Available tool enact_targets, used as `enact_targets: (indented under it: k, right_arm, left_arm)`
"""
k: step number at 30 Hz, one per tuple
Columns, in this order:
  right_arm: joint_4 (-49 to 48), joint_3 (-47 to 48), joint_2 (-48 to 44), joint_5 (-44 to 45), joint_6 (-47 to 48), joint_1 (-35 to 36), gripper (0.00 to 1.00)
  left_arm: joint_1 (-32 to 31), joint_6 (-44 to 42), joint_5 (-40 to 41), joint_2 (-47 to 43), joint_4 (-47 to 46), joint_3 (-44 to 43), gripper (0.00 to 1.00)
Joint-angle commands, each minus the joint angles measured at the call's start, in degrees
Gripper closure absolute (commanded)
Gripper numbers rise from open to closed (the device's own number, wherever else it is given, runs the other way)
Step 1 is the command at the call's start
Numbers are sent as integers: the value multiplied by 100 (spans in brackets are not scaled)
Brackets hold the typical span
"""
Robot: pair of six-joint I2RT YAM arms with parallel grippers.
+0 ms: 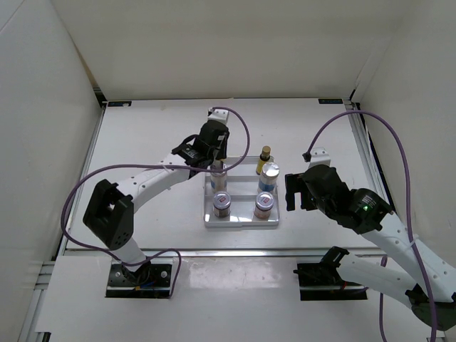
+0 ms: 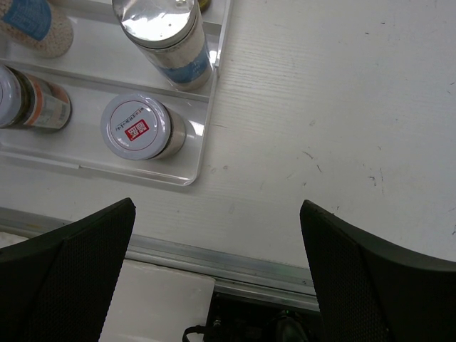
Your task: Organize the condiment bottles
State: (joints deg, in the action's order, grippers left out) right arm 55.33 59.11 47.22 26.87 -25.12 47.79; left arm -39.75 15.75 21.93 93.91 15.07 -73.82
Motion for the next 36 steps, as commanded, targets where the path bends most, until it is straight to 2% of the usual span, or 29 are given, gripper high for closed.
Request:
enact_targets:
  k: [1, 7, 10, 11, 13, 14, 20, 22, 24, 29, 33, 36]
  right_arm:
    - [-75, 4, -73, 81, -63, 20, 0]
    - [-75, 4, -73, 81, -63, 20, 0]
    - [-75, 4, -73, 29, -63, 20, 0]
    - [-75, 4, -73, 29, -63, 20, 0]
    - [-75, -48, -73, 29, -63, 20, 0]
    - [-75, -49, -125, 29, -63, 20, 0]
    - [-75, -49, -126, 29, -63, 20, 0]
    - [-75, -49, -126, 29, -63, 20, 0]
    - [-75, -49, -126, 29, -63, 20, 0]
    - [-75, -49, -126, 29, -63, 20, 0]
    - [-23, -49, -73, 29, -115, 20, 0]
    - [30, -49, -20, 230, -177, 20, 0]
  left_arm:
    - [-103, 51, 311, -549, 5, 60, 89]
    - [-103, 51, 364, -479, 5, 245, 89]
    - [-103, 51, 364, -225, 57, 316, 81]
    - [-103, 129, 364, -224, 57, 316, 70]
    - [-103, 183, 417, -145, 110, 316, 56]
    - [-103, 183, 417, -93, 110, 316, 44]
    - [-103, 183, 522, -92, 110, 202, 20]
    - [-103, 183, 636, -92, 163, 132, 15]
    - [-103, 131, 706, -145, 224, 61, 1]
    - [-103, -54, 970, -609, 330, -124, 0]
    - [-103, -344, 1190, -1453, 383, -124, 0]
    - [-103, -695, 1655, -2241, 383, 244, 0]
